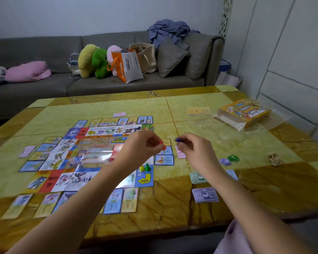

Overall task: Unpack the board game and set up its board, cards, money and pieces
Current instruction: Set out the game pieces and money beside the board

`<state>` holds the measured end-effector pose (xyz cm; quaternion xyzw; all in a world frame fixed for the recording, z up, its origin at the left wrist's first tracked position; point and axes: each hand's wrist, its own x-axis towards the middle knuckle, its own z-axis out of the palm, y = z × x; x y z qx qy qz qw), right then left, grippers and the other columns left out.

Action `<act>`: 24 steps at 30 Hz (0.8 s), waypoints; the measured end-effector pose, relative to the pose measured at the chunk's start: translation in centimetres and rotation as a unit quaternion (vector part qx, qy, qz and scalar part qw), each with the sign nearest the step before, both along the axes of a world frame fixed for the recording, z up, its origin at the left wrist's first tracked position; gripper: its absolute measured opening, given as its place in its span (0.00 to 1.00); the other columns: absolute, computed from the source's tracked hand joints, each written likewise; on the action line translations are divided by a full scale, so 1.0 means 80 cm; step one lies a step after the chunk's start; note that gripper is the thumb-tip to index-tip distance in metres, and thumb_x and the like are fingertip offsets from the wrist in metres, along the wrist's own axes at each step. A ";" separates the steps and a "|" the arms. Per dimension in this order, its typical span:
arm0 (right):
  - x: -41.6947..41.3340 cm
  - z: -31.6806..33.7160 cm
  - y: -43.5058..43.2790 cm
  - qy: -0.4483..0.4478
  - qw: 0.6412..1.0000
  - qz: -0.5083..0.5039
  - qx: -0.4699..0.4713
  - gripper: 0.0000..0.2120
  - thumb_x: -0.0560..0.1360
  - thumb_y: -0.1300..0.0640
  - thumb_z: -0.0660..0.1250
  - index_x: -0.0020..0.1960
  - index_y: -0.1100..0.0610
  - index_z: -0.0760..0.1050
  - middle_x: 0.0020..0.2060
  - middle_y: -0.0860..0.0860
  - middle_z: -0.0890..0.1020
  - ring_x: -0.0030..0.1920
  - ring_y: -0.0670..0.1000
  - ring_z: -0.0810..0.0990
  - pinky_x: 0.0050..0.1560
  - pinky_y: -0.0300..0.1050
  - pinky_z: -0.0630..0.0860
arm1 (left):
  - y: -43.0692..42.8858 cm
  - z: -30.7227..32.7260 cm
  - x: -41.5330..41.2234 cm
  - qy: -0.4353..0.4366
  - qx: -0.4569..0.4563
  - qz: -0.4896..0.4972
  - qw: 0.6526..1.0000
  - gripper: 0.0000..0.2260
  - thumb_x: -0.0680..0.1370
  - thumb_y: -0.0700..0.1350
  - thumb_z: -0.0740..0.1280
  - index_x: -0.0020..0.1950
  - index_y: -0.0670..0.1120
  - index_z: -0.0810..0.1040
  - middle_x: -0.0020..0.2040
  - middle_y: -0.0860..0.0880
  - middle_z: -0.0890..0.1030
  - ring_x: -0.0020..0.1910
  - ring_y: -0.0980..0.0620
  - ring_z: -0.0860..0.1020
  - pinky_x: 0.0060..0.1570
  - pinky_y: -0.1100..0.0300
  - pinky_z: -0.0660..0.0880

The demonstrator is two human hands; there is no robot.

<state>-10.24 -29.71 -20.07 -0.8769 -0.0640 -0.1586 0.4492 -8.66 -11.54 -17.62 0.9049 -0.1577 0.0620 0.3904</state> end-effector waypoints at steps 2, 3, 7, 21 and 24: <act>-0.011 -0.003 0.021 0.026 0.998 0.035 0.042 0.05 0.75 0.61 0.69 0.50 0.56 0.81 0.41 0.47 0.82 0.44 0.45 0.81 0.43 0.30 0.74 | 0.028 -0.003 -0.014 0.013 0.016 0.006 1.000 0.05 0.72 0.45 0.75 0.39 0.51 0.80 0.33 0.57 0.81 0.31 0.66 0.78 0.34 0.71 0.74; -0.015 -0.005 0.031 0.036 0.997 0.051 0.050 0.05 0.75 0.61 0.69 0.49 0.56 0.81 0.41 0.47 0.82 0.44 0.45 0.81 0.43 0.30 0.74 | 0.039 -0.005 -0.019 0.021 0.024 0.006 0.999 0.05 0.71 0.45 0.75 0.38 0.51 0.80 0.33 0.57 0.81 0.31 0.65 0.78 0.34 0.69 0.74; -0.025 -0.018 0.060 0.046 0.996 0.072 0.024 0.05 0.72 0.62 0.72 0.47 0.57 0.83 0.40 0.46 0.80 0.39 0.42 0.78 0.40 0.27 0.70 | 0.069 -0.019 -0.032 0.050 0.064 0.013 0.997 0.05 0.71 0.47 0.75 0.39 0.52 0.80 0.34 0.58 0.81 0.33 0.64 0.78 0.34 0.72 0.72; -0.010 -0.063 0.087 0.102 0.987 0.071 -0.099 0.07 0.71 0.53 0.73 0.47 0.54 0.82 0.42 0.48 0.83 0.41 0.44 0.78 0.41 0.33 0.72 | 0.067 -0.070 -0.018 0.093 0.157 0.041 0.982 0.07 0.73 0.50 0.72 0.46 0.47 0.82 0.42 0.52 0.82 0.42 0.55 0.78 0.40 0.63 0.74; -0.007 -0.066 0.087 0.102 0.988 0.069 -0.097 0.07 0.71 0.54 0.73 0.48 0.54 0.82 0.42 0.47 0.83 0.41 0.44 0.78 0.42 0.34 0.73 | 0.066 -0.072 -0.017 0.088 0.169 0.043 0.981 0.07 0.73 0.50 0.72 0.47 0.47 0.82 0.44 0.52 0.83 0.43 0.55 0.78 0.44 0.59 0.76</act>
